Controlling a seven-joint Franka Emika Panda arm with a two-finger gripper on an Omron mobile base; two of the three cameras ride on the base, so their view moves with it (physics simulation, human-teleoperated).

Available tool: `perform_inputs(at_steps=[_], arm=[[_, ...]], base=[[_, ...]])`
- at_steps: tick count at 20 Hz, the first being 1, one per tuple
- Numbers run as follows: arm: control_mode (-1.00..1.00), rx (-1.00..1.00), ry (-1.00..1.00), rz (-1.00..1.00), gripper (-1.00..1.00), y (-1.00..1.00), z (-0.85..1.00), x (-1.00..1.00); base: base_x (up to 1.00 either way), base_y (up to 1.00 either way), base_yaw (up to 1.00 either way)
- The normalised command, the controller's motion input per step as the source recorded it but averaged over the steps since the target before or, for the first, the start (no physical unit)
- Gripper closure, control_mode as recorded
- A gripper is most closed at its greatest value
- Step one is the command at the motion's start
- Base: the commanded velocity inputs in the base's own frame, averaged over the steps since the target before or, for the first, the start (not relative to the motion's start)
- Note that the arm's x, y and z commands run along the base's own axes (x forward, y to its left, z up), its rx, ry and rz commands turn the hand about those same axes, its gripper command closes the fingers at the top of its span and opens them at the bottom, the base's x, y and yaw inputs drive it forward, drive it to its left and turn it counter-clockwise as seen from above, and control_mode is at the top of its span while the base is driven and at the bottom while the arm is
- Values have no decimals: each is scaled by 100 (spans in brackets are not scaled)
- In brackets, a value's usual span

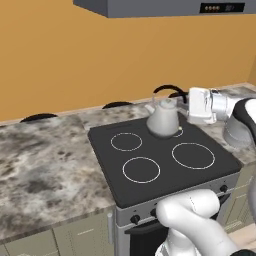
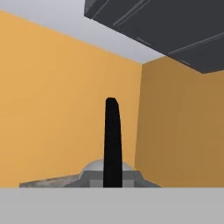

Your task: Pick the kettle from the cabinet and place it on a stove burner. Then pick the pot from the counter and place it on another stove burner. Finally, turn both burners on.

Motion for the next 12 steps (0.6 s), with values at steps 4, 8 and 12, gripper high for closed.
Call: perform_inputs(at_steps=[4, 8, 12], arm=[[-100, -1, 0, 11, 100, 3, -27, 35], [-100, -1, 0, 10, 100, 5, -27, 34], [-100, 0, 0, 11, 100, 2, -31, 27]], base=[[0, 0, 0], [0, 0, 0], [0, 0, 0]])
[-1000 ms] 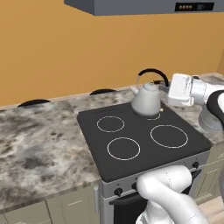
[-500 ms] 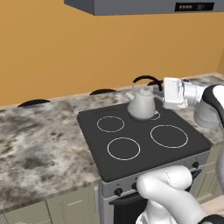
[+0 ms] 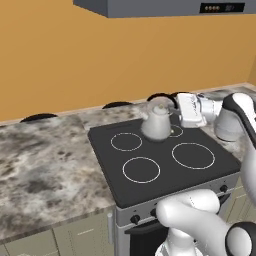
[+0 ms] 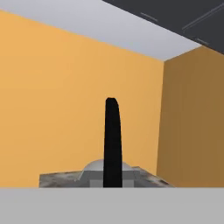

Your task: Pick the kettle from the cabinet and place it on a stove burner. Then pick the pot from the counter and place it on another stove burner. Finally, turn both burners on.

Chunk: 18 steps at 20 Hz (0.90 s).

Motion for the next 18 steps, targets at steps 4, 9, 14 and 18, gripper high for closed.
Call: perform_inputs(at_steps=[4, 9, 14, 18], arm=[[-100, 0, 0, 10, 100, 2, -28, 32], [-100, 0, 0, 6, 100, 8, -27, 38], [-100, 0, 0, 3, 100, 7, -25, 35], [-100, 0, 0, 3, 100, 4, -22, 31]], base=[[0, 0, 0], [0, 0, 0], [0, 0, 0], [0, 0, 0]])
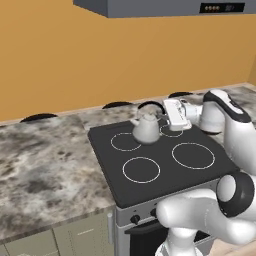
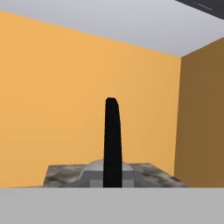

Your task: Pick the kettle from the cabinet and place it on a stove burner. Then pick the pot from the counter and place it on another stove burner. Finally, turn both burners on.

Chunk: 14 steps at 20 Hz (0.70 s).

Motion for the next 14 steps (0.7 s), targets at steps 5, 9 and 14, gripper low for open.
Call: perform_inputs(at_steps=[5, 9, 14], arm=[[-100, 0, 0, 3, 100, 0, -21, 28], [-100, 0, 0, 3, 100, 0, -22, 24], [-100, 0, 0, 2, 100, 0, -20, 23]], base=[[0, 0, 0], [0, 0, 0], [0, 0, 0]])
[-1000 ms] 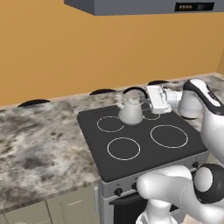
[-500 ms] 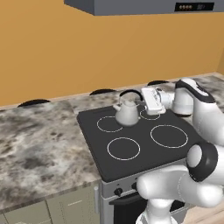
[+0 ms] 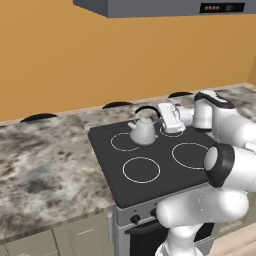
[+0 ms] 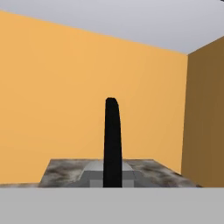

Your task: Pick the kettle from the cabinet and place it on a stove burner. Then pick the pot from the counter and place it on another stove burner. Finally, turn both burners on.

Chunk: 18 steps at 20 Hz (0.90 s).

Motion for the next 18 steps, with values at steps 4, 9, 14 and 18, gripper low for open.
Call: perform_inputs(at_steps=[4, 9, 14, 18], arm=[[-100, 0, 0, 1, 100, 1, -20, 28], [-100, 0, 0, 0, 100, 2, -16, 30], [-100, 0, 0, 0, 100, 1, -15, 28], [-100, 0, 0, 1, 100, 1, -16, 24]], base=[[0, 0, 0], [0, 0, 0], [0, 0, 0], [0, 0, 0]])
